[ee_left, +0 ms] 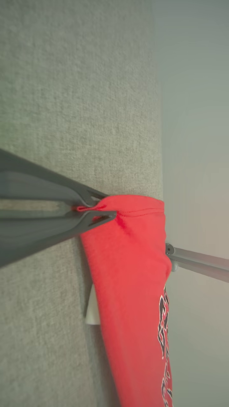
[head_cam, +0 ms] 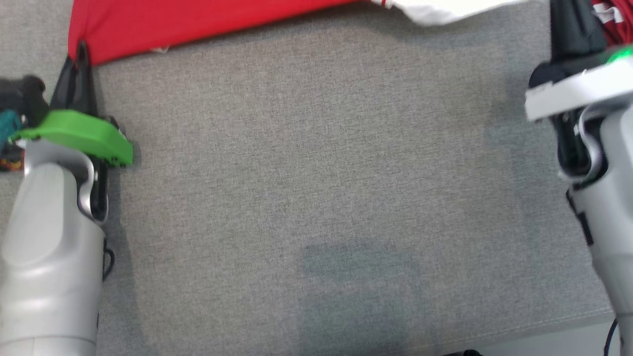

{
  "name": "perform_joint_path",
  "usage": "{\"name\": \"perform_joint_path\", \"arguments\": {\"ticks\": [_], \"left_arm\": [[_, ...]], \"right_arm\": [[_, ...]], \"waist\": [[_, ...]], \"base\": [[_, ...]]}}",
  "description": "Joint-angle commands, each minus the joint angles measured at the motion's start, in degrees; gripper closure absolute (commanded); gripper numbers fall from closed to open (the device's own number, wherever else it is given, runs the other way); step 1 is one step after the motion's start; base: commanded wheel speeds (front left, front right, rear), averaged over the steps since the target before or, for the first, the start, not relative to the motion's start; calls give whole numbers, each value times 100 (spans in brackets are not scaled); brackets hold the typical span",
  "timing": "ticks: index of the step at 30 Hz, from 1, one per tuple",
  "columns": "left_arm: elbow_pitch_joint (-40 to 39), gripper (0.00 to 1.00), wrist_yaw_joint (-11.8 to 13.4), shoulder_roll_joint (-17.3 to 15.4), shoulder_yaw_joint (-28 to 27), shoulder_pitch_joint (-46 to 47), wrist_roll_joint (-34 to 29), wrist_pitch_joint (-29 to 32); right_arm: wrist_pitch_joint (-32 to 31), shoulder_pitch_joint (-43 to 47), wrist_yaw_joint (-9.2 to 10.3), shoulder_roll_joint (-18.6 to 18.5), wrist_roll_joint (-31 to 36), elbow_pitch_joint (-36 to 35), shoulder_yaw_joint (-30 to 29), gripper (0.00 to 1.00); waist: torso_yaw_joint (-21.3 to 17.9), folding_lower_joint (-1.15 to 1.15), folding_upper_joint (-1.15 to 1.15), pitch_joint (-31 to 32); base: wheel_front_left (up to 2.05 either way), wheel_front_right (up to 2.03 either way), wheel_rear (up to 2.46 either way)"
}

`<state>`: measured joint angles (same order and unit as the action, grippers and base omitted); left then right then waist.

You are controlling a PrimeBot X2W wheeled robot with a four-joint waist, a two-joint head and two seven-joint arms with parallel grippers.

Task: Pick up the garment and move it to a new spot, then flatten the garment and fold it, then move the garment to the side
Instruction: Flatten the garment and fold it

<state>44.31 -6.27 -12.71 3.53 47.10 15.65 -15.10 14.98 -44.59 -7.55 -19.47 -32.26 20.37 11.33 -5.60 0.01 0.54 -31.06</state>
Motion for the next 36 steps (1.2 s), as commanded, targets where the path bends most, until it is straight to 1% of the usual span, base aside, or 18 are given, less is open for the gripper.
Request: {"name": "perform_joint_path", "arguments": {"ticks": [1, 2, 8, 10, 11, 12, 13, 14, 18, 23, 29, 33, 36], "left_arm": [[-58, 100, 93, 17, -204, -492, 50, 3], [-110, 100, 120, 71, -384, -777, 108, 4], [-370, 100, 71, 367, -903, -2284, -80, 4], [-416, 100, 55, 452, -1075, -2693, -115, 3], [-395, 100, 38, 496, -1116, -2909, -157, 4], [-395, 100, 38, 496, -1116, -2909, -157, 4], [-407, 100, -1, 574, -1218, -3298, -219, 5], [-407, 100, -1, 574, -1218, -3298, -219, 5], [-472, 100, -35, 750, -1342, -4069, -322, 6], [-566, 100, -68, 893, -1496, -4742, -269, 4], [-615, 100, -104, 951, -1495, -5219, -160, 3], [-773, 100, -113, 961, -1432, -5381, -78, 2], [-1097, 100, -116, 959, -1365, -5323, -46, -2]], "right_arm": [[26, 440, 13, 52, -52, -78, -29, 100], [27, 722, 13, 111, -49, -98, -29, 100], [27, 2314, 13, 427, -24, 28, 32, 100], [27, 2728, 13, 467, 53, 124, 222, 100], [27, 2940, 13, 431, 178, 184, 380, 100], [27, 2940, 13, 431, 178, 184, 380, 100], [26, 3359, 13, 496, 135, 317, 554, 100], [26, 3359, 13, 496, 135, 317, 554, 100], [26, 3975, 13, 512, 228, 421, 657, 100], [26, 4638, 13, 594, 217, 405, 689, 100], [26, 5194, 13, 473, 234, 394, 657, 100], [26, 5370, 13, 402, 244, 346, 655, 100], [26, 5285, 13, 393, 223, 144, 583, 100]], "waist": [[-125, -1, -54, 612], [-146, -1, -54, 797], [-205, -1, -54, 1815], [-227, -1, -54, 2129], [-235, -1, -54, 2293], [-235, -1, -54, 2293], [-252, -1, -54, 2571], [-252, -1, -54, 2571], [-283, -1, -54, 2979], [-238, -1, -54, 3164], [-159, -1, -54, 3184], [-101, -1, -54, 3131], [-60, -1, -54, 3026]], "base": [[0, 0, 0], [0, 0, 0], [0, 0, 0], [0, 0, 0], [0, 0, 0], [0, 0, 0], [0, 0, 0], [0, 0, 0], [0, 0, 0], [0, 0, 0], [0, 0, 0], [0, 0, 0], [0, 0, 0]]}}
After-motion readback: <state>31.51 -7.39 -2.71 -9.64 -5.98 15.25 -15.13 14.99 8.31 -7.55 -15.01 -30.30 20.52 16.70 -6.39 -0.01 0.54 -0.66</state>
